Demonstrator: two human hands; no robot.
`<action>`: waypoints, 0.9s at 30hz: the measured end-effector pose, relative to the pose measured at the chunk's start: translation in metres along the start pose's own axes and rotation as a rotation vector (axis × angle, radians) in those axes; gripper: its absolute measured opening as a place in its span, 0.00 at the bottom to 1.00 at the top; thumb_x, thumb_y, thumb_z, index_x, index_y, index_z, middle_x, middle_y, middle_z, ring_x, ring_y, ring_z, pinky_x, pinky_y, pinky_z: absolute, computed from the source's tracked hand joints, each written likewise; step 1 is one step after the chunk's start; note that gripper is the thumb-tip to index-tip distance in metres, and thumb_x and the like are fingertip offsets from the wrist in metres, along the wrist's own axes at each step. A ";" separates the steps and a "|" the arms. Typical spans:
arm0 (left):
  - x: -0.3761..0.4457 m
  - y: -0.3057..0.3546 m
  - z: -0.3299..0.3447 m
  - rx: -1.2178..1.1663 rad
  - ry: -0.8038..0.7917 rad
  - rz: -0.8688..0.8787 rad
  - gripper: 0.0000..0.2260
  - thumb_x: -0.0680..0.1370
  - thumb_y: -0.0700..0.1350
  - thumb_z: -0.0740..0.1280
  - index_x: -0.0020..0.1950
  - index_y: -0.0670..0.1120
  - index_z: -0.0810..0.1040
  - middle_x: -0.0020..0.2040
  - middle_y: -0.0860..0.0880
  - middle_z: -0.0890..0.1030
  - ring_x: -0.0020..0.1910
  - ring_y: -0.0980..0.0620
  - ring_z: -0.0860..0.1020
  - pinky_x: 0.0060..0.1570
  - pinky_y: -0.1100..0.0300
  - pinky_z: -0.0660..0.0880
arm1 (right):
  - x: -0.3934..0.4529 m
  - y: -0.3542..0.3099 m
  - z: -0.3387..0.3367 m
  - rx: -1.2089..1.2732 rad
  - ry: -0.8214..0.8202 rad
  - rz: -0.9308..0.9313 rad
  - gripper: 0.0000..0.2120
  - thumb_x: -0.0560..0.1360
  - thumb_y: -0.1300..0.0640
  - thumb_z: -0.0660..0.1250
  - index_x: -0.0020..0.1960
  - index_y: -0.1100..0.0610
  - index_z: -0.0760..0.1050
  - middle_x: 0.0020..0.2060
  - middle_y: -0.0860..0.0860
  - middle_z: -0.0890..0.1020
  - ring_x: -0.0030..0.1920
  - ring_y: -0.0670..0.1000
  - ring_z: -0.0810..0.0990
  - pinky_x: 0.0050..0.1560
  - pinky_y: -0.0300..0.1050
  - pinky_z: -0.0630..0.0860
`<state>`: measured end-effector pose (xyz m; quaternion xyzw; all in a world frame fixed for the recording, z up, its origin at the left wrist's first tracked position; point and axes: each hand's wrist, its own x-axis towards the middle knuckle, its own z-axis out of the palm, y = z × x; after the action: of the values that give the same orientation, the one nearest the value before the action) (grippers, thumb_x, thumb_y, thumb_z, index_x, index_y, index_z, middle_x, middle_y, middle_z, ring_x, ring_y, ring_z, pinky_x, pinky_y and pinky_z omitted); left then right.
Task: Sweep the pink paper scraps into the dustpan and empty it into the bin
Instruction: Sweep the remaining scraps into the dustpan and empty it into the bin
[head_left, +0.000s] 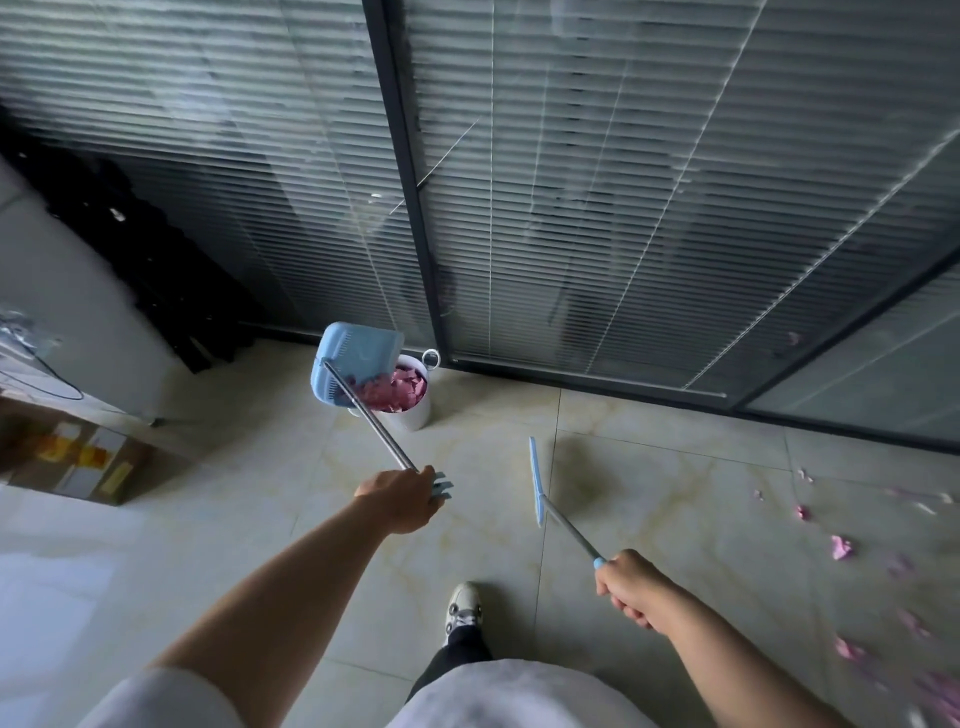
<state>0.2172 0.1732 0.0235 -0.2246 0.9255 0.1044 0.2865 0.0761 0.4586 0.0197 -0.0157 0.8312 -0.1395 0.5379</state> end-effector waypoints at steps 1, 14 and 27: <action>0.001 0.001 0.002 0.020 -0.009 0.002 0.21 0.80 0.60 0.54 0.67 0.48 0.67 0.62 0.45 0.78 0.59 0.42 0.78 0.55 0.53 0.75 | 0.000 0.001 0.000 -0.002 0.004 0.000 0.03 0.70 0.63 0.58 0.38 0.58 0.68 0.26 0.53 0.68 0.22 0.49 0.60 0.25 0.35 0.55; 0.007 0.016 0.033 0.333 -0.107 0.014 0.21 0.81 0.53 0.55 0.71 0.45 0.65 0.66 0.47 0.76 0.60 0.43 0.78 0.53 0.52 0.76 | 0.002 0.008 0.007 0.009 -0.004 0.019 0.02 0.69 0.62 0.59 0.39 0.58 0.69 0.27 0.53 0.68 0.22 0.49 0.60 0.25 0.35 0.55; -0.007 0.077 0.015 0.240 -0.008 0.068 0.20 0.81 0.48 0.55 0.72 0.42 0.62 0.64 0.45 0.77 0.56 0.39 0.80 0.50 0.49 0.77 | -0.001 0.018 0.003 0.038 -0.002 0.004 0.02 0.70 0.63 0.58 0.41 0.59 0.69 0.28 0.53 0.68 0.24 0.49 0.60 0.25 0.36 0.56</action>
<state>0.1927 0.2479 0.0206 -0.1567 0.9374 0.0034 0.3111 0.0813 0.4751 0.0154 -0.0038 0.8279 -0.1541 0.5392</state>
